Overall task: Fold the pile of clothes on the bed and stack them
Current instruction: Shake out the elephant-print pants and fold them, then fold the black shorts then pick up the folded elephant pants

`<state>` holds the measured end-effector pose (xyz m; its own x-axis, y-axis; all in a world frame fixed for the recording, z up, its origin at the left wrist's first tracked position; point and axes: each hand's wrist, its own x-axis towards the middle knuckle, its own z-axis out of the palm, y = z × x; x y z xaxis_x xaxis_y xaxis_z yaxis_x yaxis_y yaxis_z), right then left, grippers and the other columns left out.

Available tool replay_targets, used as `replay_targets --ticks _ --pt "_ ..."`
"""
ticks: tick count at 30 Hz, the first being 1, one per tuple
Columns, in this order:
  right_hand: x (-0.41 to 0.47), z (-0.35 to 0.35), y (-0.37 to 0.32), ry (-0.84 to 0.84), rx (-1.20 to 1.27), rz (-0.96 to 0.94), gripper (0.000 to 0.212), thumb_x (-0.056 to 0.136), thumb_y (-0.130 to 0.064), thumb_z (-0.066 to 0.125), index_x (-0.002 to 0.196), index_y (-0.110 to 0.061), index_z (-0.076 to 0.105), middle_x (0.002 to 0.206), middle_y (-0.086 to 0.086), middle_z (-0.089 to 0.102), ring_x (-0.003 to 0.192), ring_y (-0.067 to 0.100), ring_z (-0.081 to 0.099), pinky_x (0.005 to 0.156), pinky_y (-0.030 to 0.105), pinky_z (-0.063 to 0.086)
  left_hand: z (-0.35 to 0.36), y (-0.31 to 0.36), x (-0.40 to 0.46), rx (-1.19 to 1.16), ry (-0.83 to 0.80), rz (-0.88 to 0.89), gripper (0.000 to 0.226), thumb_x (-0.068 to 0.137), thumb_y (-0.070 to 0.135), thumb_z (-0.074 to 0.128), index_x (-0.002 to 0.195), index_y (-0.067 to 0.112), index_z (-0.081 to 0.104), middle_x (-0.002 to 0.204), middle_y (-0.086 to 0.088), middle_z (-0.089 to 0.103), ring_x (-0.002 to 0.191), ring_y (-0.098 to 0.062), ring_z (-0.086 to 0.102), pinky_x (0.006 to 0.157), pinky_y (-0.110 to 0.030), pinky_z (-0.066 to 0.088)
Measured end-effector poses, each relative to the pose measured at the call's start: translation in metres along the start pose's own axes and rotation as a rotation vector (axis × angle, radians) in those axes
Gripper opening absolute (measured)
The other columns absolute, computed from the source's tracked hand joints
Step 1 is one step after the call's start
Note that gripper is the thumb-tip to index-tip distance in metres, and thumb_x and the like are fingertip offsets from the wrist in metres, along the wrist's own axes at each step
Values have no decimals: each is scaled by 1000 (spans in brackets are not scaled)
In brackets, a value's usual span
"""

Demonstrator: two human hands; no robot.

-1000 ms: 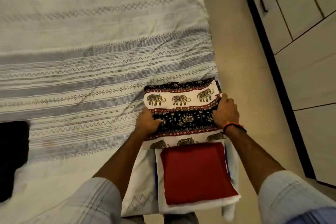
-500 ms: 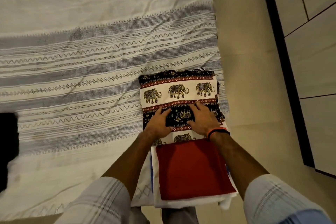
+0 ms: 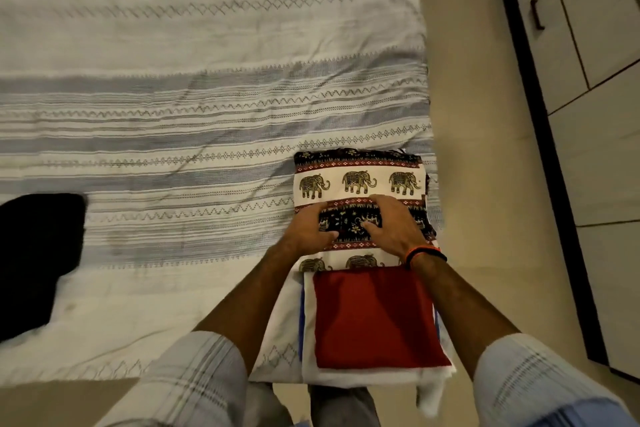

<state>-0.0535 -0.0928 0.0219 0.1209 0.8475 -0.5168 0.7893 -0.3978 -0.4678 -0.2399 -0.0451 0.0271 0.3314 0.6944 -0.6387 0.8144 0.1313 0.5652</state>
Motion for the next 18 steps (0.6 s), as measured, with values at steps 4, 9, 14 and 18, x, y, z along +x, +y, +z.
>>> replay_targets --ticks 4,9,14,18 --pt "-20 -1 -45 28 16 -68 61 92 -28 65 145 -11 41 147 11 45 135 28 41 114 43 35 -27 -17 -39 -65 109 -18 59 88 18 72 140 7 47 136 -11 57 123 -25 55 84 -16 36" --pt "-47 20 -122 -14 43 -187 55 90 -25 67 139 -11 47 139 12 50 124 28 51 106 45 43 -68 -68 -100 -149 223 -73 75 87 29 74 148 8 36 150 -12 43 135 -29 45 107 -37 41" --pt "-73 67 -210 -51 62 -301 51 89 -25 70 134 -12 50 133 9 54 109 22 59 97 38 48 -109 -147 -163 -229 345 -122 75 86 32 75 146 7 38 149 -13 44 131 -29 49 105 -36 44" --pt "-94 112 -275 -64 44 -366 50 87 -26 72 132 -13 53 130 7 57 101 17 60 86 25 45 -136 -213 -210 -277 404 -165 74 87 32 73 147 8 37 150 -12 42 133 -29 47 107 -36 42"
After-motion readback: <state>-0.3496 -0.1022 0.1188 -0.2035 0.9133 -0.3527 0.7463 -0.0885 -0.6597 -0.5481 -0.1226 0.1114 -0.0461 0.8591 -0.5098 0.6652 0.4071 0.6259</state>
